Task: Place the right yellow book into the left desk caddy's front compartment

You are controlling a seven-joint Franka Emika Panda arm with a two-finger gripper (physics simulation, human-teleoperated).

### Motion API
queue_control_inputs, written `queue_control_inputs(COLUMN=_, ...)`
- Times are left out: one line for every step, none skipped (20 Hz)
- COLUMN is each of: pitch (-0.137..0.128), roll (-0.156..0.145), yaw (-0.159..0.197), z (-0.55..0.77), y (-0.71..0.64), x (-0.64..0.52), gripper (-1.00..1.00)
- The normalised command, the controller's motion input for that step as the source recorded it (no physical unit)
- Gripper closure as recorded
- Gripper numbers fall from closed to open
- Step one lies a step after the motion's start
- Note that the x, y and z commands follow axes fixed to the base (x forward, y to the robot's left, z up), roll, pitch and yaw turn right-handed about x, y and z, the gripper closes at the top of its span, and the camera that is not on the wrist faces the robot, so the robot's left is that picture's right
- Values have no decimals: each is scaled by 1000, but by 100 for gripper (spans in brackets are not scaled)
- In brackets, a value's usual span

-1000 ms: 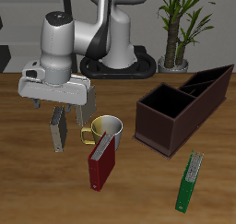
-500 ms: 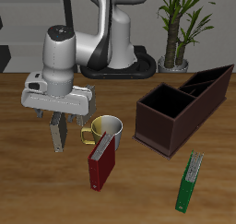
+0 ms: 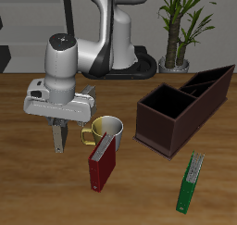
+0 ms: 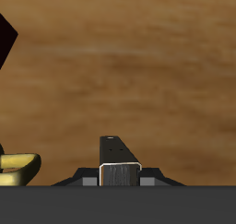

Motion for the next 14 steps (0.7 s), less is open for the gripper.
queue_control_inputs(pitch=3, roll=32, yaw=2, z=-142, y=77, x=52, gripper=100)
queue_control_inputs(pitch=10, roll=20, yaw=-25, z=-114, y=56, x=24, gripper=100)
queue_control_inputs(pitch=3, roll=20, yaw=14, z=-32, y=34, x=-2, gripper=100)
queue_control_inputs(pitch=6, roll=1, yaw=-30, z=-4, y=-35, x=-20, gripper=100)
queue_control_inputs(pitch=-13, roll=14, yaw=14, z=50, y=50, x=30, gripper=100)
queue_control_inputs(pitch=-17, roll=-3, yaw=7, z=139, y=8, x=-62, gripper=100)
queue_control_inputs(pitch=-21, roll=-2, yaw=-4, z=240, y=55, x=-72, gripper=100)
queue_control_inputs(pitch=-16, roll=0, yaw=5, z=153, y=41, x=-41, gripper=100)
queue_control_inputs(pitch=-35, roll=-35, yaw=46, z=331, y=59, x=-11, gripper=100)
queue_control_inputs(pitch=-81, roll=-40, yaw=-51, z=605, y=51, x=-177, gripper=100)
queue_control_inputs(pitch=-88, roll=-25, yaw=36, z=653, y=94, x=-291, gripper=100)
queue_control_inputs(pitch=-76, roll=-104, yaw=-57, z=667, y=-8, x=-188, gripper=100)
queue_control_inputs(pitch=-39, roll=-20, yaw=-69, z=525, y=49, x=-74, gripper=100)
queue_control_inputs(pitch=-62, roll=-67, yaw=25, z=947, y=103, x=-316, gripper=100)
